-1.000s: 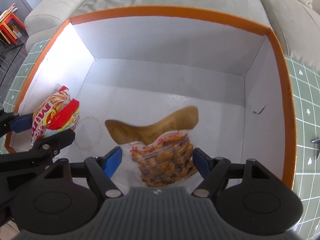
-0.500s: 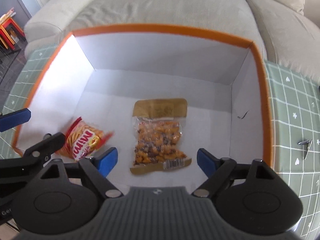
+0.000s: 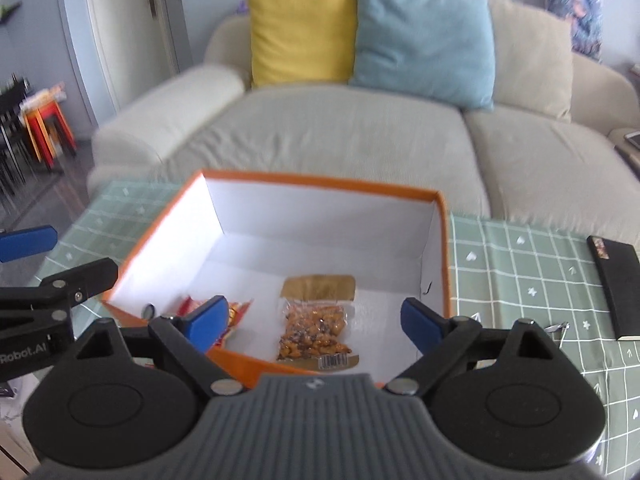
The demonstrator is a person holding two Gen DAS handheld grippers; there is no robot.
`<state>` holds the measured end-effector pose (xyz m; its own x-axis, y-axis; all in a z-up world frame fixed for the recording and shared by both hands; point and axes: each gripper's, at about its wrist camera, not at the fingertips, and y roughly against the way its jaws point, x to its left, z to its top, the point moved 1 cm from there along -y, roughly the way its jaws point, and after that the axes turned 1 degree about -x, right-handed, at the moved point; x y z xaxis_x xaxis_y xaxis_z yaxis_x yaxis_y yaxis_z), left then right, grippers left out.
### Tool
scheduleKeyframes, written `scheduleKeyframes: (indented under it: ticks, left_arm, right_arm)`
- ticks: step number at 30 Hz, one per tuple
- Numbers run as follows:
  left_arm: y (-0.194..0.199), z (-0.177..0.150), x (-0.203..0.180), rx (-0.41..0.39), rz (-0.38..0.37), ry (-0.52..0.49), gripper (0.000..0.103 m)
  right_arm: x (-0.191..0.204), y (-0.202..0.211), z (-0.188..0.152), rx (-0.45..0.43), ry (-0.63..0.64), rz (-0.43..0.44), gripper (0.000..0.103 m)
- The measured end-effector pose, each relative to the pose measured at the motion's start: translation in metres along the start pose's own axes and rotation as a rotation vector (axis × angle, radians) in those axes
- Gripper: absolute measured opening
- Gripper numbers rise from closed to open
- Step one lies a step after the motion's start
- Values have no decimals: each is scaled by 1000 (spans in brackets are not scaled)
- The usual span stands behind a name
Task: Organize snacks
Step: 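Open both tools to drop the bags into the box, then move the left tool to the braised meat packet while the right tool approaches the dark bottle snack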
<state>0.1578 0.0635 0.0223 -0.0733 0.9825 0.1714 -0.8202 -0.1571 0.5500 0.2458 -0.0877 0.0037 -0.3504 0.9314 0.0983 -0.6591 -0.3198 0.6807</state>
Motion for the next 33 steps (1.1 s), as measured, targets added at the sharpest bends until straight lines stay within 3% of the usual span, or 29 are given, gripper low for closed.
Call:
scheduleKeyframes:
  ticks: [5, 10, 19, 24, 29, 33]
  left_arm:
    - [26, -14, -3, -19, -17, 39, 86]
    - [37, -37, -5, 16, -59, 97, 80]
    - [45, -94, -14, 114, -69, 128, 78]
    - [41, -118, -13, 190, -125, 155, 78]
    - [31, -137, -14, 281, -143, 146, 78]
    - [27, -149, -16, 304, -155, 133, 78]
  right_arm:
    - [-2, 35, -24, -87, -13, 5, 90]
    - [-2, 56, -56, -104, -29, -5, 90]
    - [1, 69, -117, -41, -38, -29, 90]
    - [5, 63, -145, 18, -26, -29, 90]
    - [12, 52, -165, 38, 35, -24, 89]
    - [13, 45, -172, 55, 54, -11, 85]
